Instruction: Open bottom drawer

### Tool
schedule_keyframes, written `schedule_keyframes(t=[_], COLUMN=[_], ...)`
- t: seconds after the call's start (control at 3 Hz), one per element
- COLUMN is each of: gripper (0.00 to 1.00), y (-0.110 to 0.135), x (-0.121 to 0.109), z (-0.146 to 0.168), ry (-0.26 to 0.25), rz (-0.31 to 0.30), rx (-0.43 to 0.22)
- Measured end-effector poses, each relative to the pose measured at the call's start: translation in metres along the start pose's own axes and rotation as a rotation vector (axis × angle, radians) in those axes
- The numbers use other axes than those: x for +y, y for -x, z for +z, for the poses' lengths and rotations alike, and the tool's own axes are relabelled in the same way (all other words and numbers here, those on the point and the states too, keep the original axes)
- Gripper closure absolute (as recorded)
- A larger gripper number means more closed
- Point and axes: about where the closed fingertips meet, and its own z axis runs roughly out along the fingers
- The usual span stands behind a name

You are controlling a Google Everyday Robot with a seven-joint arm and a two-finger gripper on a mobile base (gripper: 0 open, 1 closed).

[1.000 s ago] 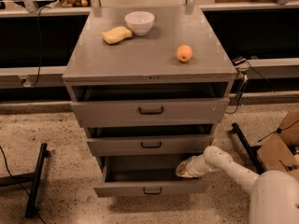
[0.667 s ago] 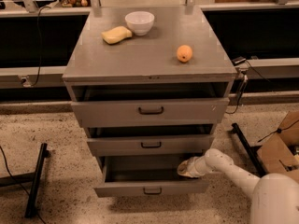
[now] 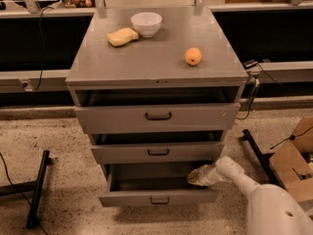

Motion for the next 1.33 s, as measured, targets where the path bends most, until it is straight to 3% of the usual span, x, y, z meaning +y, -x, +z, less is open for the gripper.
schedule_keyframes(t=[0.33,0.67,1.0,1.33], gripper=[1.0,1.0,1.0,1.0], y=[-0.02,-0.031,-0.044,-0.047], x=[-0.003,0.006,0.033,0.042], z=[0.007,0.005,-0.011,-0.013], ry=[0.032,0.14,0.253,0.28], rz=[0.033,0.069,0.115,0.129], rx=[-0.009,-0.012,-0.018,-0.019])
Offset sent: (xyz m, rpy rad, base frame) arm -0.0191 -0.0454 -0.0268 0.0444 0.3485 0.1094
